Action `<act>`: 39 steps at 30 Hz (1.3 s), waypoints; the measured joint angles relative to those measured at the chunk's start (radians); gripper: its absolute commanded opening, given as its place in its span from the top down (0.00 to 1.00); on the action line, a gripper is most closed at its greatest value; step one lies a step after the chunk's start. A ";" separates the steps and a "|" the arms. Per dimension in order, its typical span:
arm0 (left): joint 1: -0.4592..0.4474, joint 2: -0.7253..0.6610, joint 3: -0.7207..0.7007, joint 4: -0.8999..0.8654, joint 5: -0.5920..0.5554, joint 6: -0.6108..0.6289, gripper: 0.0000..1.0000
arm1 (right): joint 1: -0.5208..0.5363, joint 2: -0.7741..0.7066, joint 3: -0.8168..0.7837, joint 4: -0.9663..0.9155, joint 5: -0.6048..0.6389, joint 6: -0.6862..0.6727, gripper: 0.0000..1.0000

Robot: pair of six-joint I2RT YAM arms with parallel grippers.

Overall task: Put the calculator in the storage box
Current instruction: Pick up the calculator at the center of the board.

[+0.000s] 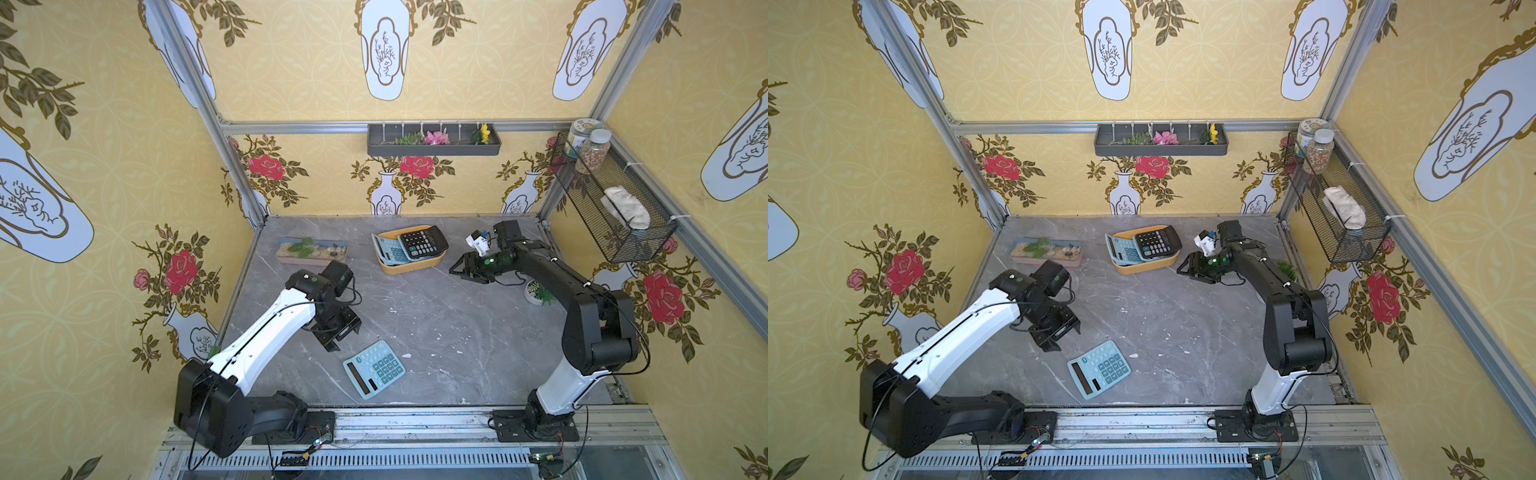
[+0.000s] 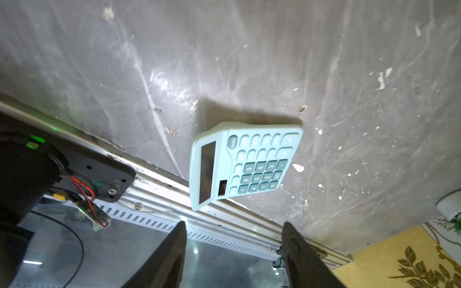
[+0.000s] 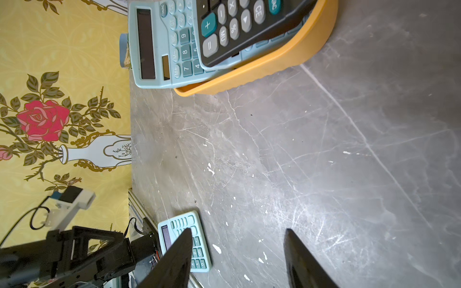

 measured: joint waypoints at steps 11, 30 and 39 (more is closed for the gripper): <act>-0.240 -0.244 -0.345 0.205 -0.070 -0.496 0.39 | 0.030 -0.017 -0.017 0.020 0.026 0.009 0.40; -0.351 -0.214 -0.474 0.472 -0.116 -0.644 0.44 | 0.035 0.028 0.017 -0.012 0.037 -0.018 0.40; -0.433 -0.199 -0.513 0.535 -0.139 -0.689 0.59 | 0.045 0.036 0.013 -0.018 0.037 -0.027 0.40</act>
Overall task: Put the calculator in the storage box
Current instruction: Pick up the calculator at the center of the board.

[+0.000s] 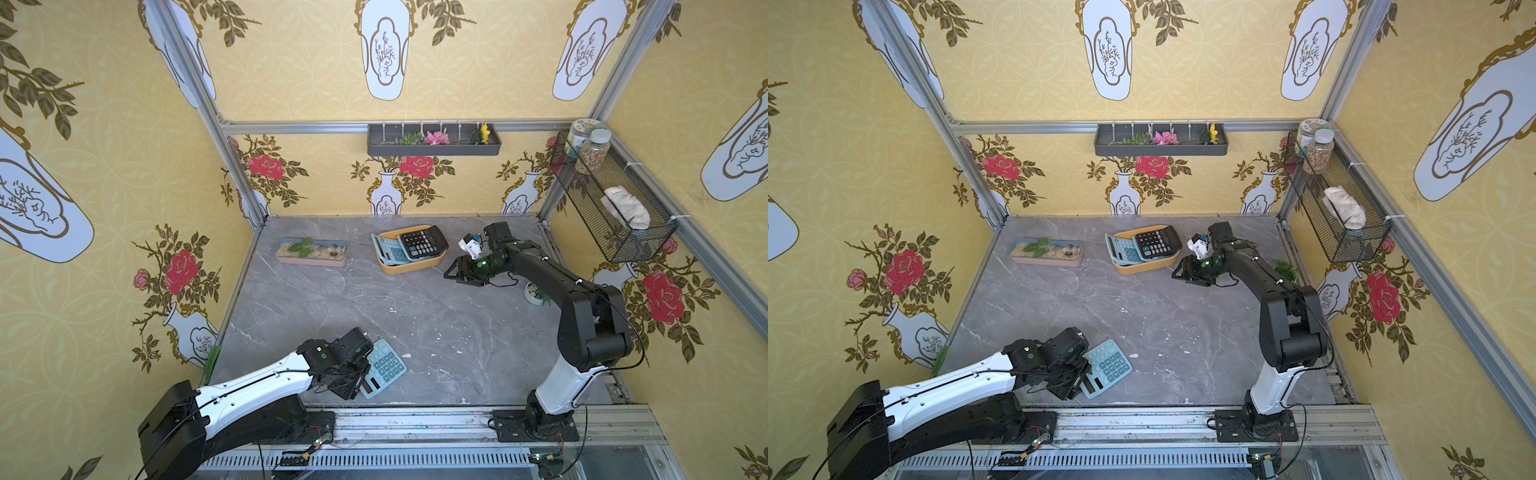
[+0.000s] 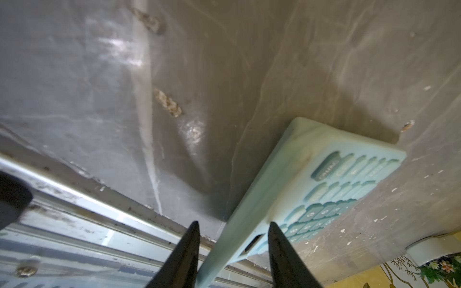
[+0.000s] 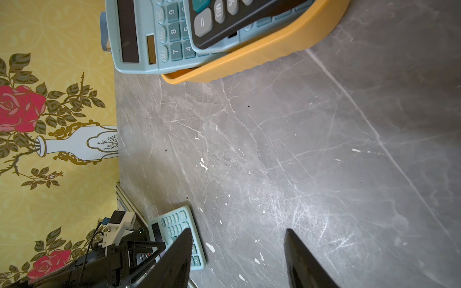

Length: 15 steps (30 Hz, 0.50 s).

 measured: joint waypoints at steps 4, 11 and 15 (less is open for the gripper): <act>-0.033 0.002 -0.008 0.031 -0.017 -0.016 0.66 | 0.008 0.006 -0.007 -0.005 0.000 -0.001 0.40; -0.059 -0.005 0.006 0.053 -0.057 -0.021 0.79 | 0.014 0.014 -0.007 -0.006 0.000 -0.002 0.40; -0.060 -0.018 0.056 0.026 -0.089 -0.008 0.84 | 0.017 0.015 -0.005 -0.006 0.000 -0.002 0.40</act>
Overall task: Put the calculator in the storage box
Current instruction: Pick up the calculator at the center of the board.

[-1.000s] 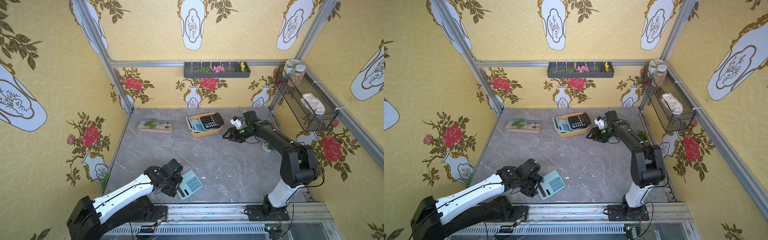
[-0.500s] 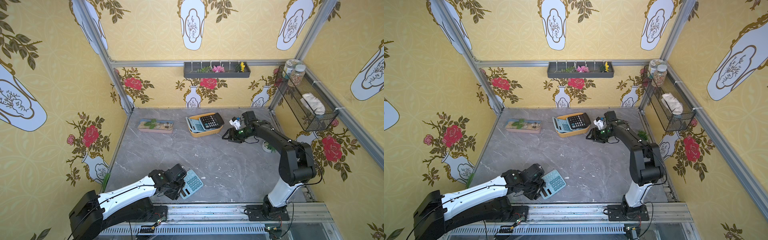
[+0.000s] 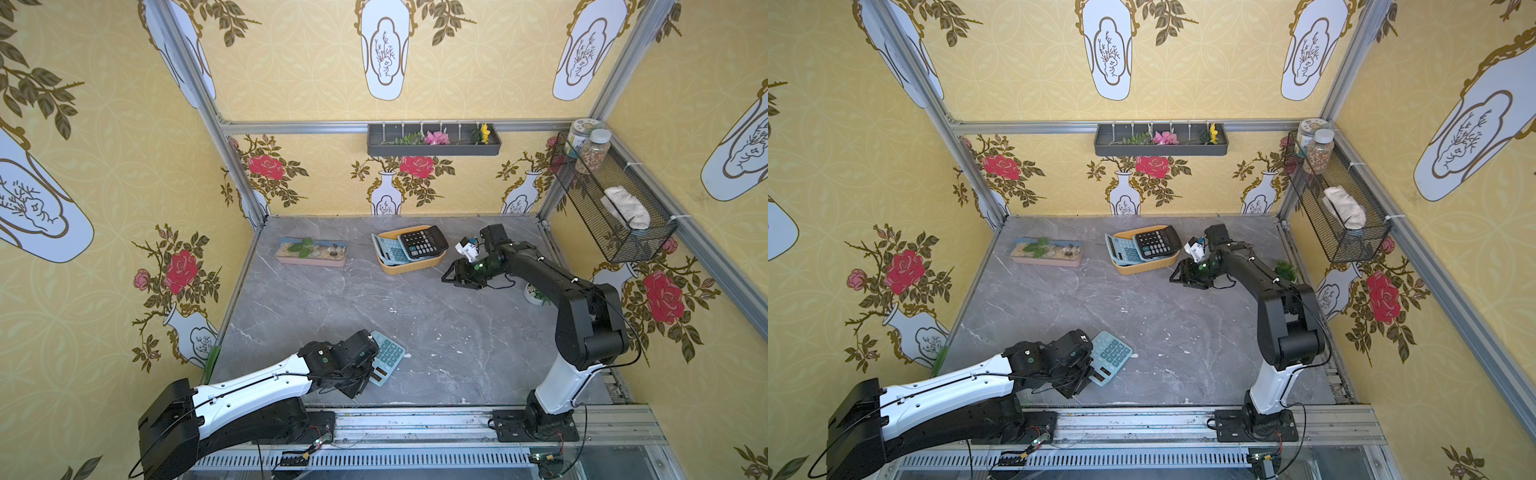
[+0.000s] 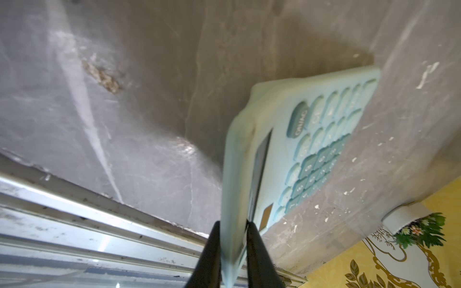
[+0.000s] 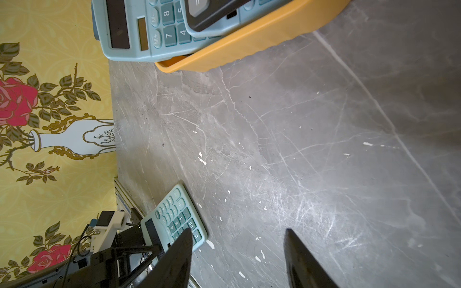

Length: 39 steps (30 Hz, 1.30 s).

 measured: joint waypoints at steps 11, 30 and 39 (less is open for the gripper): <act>0.034 -0.005 0.169 -0.215 -0.086 0.090 0.92 | 0.002 0.004 0.027 0.000 0.000 0.001 0.40; 0.584 0.442 0.951 -0.291 0.227 1.130 0.87 | -0.013 -0.037 0.041 0.004 -0.001 0.020 0.40; 0.671 0.876 1.522 -0.386 0.447 1.419 0.88 | -0.027 -0.053 0.031 0.017 -0.002 0.026 0.41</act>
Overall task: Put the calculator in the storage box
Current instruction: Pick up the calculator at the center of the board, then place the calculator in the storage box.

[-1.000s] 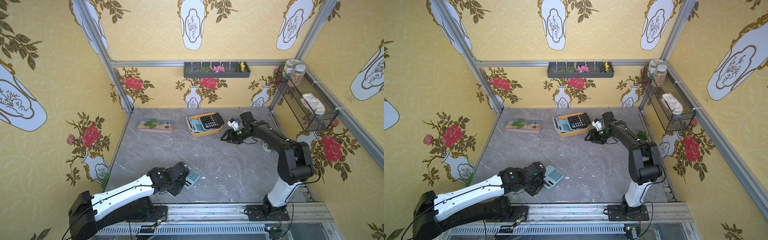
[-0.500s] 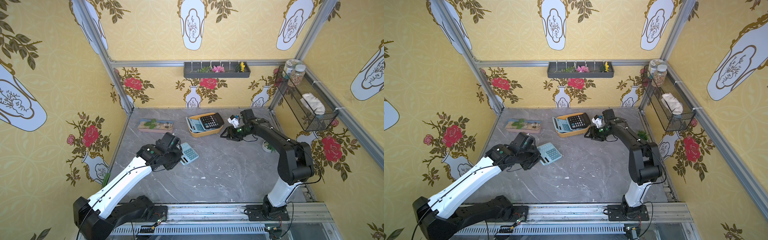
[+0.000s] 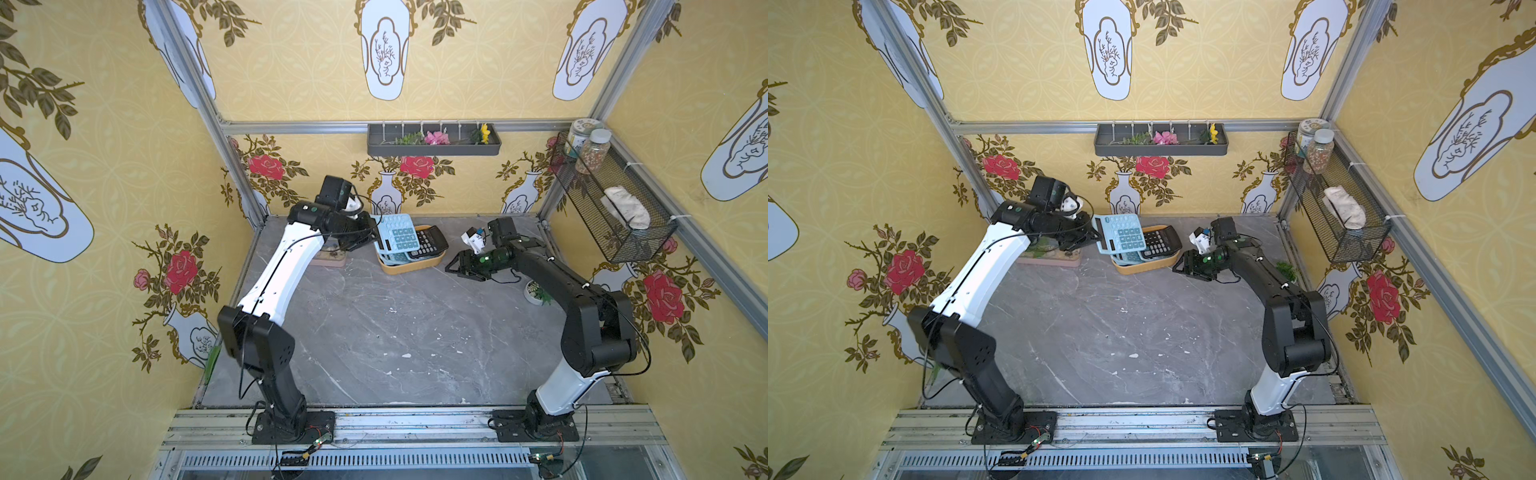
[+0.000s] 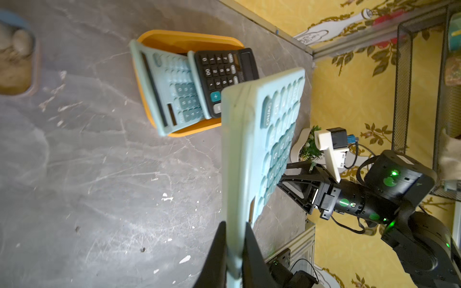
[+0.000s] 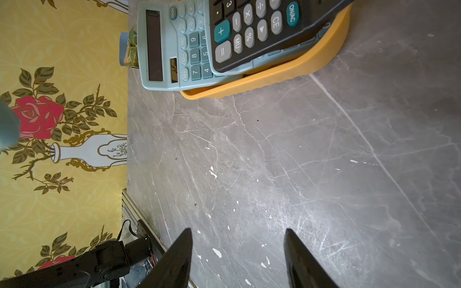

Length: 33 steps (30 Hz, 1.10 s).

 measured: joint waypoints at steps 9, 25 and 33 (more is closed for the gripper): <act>0.010 0.341 0.415 -0.082 0.089 0.052 0.89 | -0.005 0.005 -0.025 0.006 -0.003 0.004 0.41; 0.026 0.407 0.287 -0.023 0.035 -0.094 0.91 | -0.035 0.004 -0.064 0.010 -0.007 0.003 0.41; 0.026 0.449 0.295 0.024 0.016 -0.161 0.91 | -0.043 0.023 -0.061 0.028 -0.025 0.000 0.41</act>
